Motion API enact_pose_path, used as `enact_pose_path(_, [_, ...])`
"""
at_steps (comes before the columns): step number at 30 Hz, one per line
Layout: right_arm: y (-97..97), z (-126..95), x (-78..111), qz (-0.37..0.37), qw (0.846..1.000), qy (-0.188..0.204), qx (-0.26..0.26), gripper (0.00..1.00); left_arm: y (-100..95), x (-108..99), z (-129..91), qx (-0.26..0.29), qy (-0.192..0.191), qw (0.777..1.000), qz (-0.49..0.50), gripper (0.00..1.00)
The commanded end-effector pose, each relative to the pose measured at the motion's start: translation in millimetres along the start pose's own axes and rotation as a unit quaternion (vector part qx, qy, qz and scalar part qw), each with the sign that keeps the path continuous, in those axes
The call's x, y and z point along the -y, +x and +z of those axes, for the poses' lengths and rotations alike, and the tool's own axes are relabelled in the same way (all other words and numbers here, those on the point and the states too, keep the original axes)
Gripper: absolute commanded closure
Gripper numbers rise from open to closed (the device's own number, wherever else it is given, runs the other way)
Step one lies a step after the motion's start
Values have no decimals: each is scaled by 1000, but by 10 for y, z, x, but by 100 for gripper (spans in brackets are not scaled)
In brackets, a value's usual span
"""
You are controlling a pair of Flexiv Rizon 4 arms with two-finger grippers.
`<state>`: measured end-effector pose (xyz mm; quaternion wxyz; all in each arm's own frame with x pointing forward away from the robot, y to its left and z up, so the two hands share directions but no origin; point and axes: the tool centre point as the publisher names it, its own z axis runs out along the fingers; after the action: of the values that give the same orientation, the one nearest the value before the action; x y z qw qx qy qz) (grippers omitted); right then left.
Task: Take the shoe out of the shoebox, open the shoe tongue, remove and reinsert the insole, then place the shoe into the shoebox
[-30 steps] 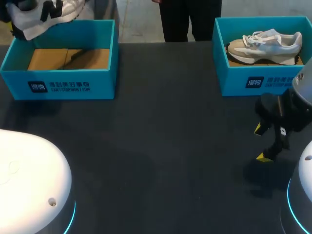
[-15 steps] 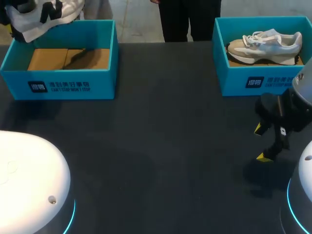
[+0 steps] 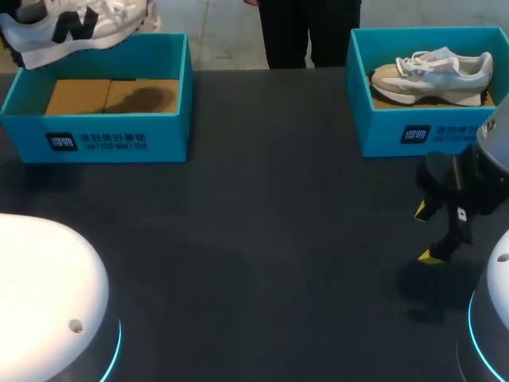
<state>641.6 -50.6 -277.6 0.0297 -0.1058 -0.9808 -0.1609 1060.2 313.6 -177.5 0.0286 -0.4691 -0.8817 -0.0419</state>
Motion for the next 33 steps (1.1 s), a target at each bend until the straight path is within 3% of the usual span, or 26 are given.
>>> enact_pose_path(1, [7, 6, -3, 0, 1000, 1, 1, 0, 67, -79, 65, 24, -11, 996, 85, 100])
enact_pose_path(8, [7, 6, -3, 0, 1000, 1, 1, 0, 115, -127, 95, 62, -33, 982, 176, 100])
enact_pose_path(22, [7, 6, -3, 0, 1000, 1, 1, 0, 115, -127, 95, 62, -33, 982, 176, 100])
enact_pose_path(33, [7, 6, -3, 0, 1000, 1, 1, 0, -140, -271, 204, 40, -44, 979, 197, 100])
